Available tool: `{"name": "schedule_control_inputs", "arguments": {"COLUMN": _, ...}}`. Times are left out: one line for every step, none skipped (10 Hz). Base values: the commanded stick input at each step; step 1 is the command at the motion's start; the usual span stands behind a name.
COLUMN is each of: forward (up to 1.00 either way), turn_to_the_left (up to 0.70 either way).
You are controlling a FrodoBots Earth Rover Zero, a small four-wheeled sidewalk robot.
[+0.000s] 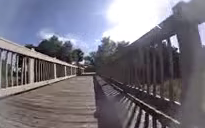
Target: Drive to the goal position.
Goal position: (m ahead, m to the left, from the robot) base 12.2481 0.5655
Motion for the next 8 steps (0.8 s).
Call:
{"name": "schedule_control_inputs", "arguments": {"forward": 0.85, "turn_to_the_left": 0.19}}
{"name": "schedule_control_inputs", "arguments": {"forward": 0.85, "turn_to_the_left": 0.31}}
{"name": "schedule_control_inputs", "arguments": {"forward": 0.85, "turn_to_the_left": 0.31}}
{"name": "schedule_control_inputs", "arguments": {"forward": 0.85, "turn_to_the_left": 0.00}}
{"name": "schedule_control_inputs", "arguments": {"forward": 0.85, "turn_to_the_left": 0.00}}
{"name": "schedule_control_inputs", "arguments": {"forward": 0.85, "turn_to_the_left": 0.00}}
{"name": "schedule_control_inputs", "arguments": {"forward": 0.85, "turn_to_the_left": 0.28}}
{"name": "schedule_control_inputs", "arguments": {"forward": 0.85, "turn_to_the_left": 0.18}}
